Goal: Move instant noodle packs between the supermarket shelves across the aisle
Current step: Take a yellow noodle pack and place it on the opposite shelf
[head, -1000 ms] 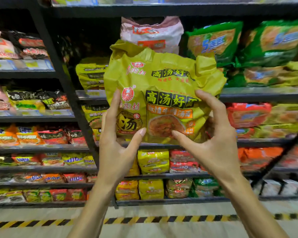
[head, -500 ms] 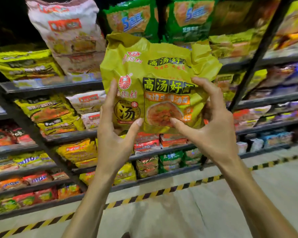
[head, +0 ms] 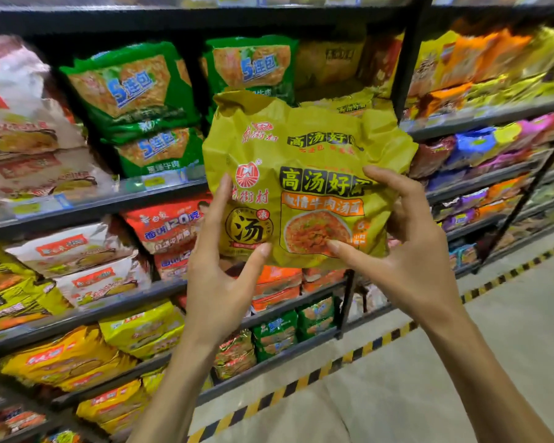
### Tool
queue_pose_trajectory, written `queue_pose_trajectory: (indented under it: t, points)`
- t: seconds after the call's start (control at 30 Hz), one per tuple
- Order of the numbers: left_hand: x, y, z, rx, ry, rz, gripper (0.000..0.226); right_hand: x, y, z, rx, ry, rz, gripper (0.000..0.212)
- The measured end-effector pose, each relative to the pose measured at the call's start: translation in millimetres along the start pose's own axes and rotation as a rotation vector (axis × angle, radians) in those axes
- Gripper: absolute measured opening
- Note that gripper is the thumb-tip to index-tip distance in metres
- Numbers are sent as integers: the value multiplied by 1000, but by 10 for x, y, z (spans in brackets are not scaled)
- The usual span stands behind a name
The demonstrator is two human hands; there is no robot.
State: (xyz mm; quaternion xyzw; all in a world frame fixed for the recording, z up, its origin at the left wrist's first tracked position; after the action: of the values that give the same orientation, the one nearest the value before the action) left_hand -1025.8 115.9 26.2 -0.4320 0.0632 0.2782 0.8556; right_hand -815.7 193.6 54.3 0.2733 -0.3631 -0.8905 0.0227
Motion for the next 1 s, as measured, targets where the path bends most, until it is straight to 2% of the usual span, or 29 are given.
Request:
queue_pose_trajectory:
  t: [0.23,0.47,0.73,1.0]
  points:
    - [696,162,798,52,-7,-91,87,-709,-507,488,-8,-24,-85,85]
    - [1160,388,1469,95,26,-157,86,-1109,-1015,893,-24,-56,-127,83]
    - [1427,635,2085,65,-16,-63,85,-1333,-1714,1524,-52,-23,-9,83]
    - [1709,895,2841,98,-157,54,86,-1594,-2218,2424,-229,53,27,83]
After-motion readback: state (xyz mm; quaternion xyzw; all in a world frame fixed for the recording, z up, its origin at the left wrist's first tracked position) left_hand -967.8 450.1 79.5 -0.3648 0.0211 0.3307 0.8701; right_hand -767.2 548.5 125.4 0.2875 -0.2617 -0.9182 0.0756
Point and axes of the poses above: each hand's wrist, its own z-axis towards the middle knuckle, its own x-axis out of the palm, y = z × x, the point moved 5 cm from there along z, towards the middle knuckle, and after that the axes turned 13 degrees about y, right-handed, at the moved point
